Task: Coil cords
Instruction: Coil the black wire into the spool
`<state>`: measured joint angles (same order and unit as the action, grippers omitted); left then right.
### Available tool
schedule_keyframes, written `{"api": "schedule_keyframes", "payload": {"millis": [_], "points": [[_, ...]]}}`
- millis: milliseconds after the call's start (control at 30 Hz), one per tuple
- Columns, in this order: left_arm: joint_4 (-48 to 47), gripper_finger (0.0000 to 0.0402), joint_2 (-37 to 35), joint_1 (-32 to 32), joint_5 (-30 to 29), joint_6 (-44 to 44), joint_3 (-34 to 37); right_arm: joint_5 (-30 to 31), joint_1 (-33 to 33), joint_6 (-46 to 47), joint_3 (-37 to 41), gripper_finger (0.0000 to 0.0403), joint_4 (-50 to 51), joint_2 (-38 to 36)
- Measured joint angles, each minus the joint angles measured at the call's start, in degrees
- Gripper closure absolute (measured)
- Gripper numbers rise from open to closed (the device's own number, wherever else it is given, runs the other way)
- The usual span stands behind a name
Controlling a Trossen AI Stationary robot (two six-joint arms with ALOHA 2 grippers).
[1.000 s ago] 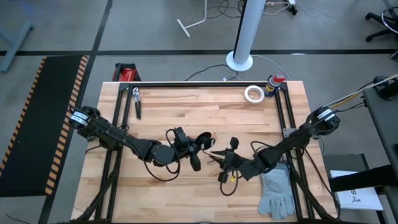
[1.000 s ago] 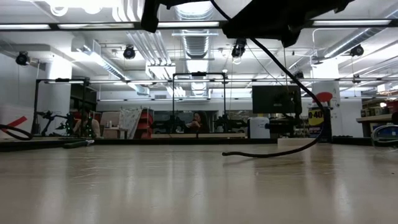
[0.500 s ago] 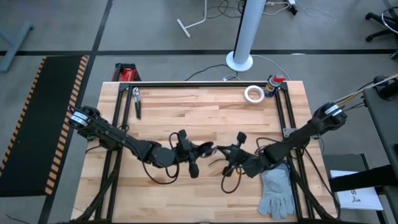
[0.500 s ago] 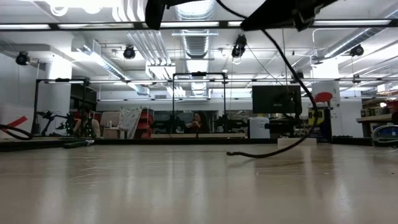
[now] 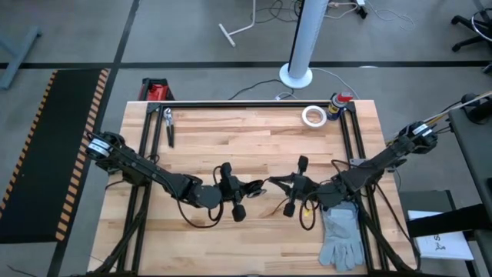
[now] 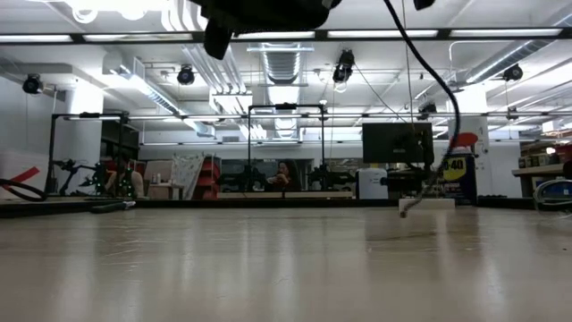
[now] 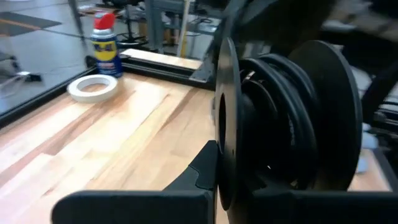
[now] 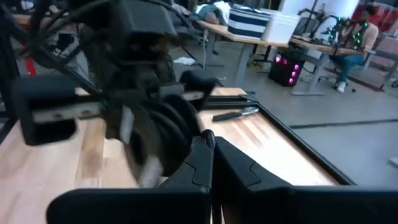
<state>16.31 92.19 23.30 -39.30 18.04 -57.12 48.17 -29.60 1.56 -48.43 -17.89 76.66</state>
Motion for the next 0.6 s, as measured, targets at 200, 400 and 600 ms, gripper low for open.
{"api": "schedule_keyframes", "payload": {"millis": [200,400,600], "points": [[0.0,0.0401,1.1,0.0,-8.1,-0.5,0.0,-0.6,-0.1,-2.5,-3.6,0.0400,0.3,2.8],[2.4,0.0402,1.4,0.2,-16.1,-5.1,0.0,-1.3,0.2,-4.2,-7.2,0.0400,0.0,6.5],[13.9,0.0402,2.7,0.5,-19.5,-15.9,0.0,-1.8,1.2,-4.8,-10.3,0.0395,-0.4,10.3]]}}
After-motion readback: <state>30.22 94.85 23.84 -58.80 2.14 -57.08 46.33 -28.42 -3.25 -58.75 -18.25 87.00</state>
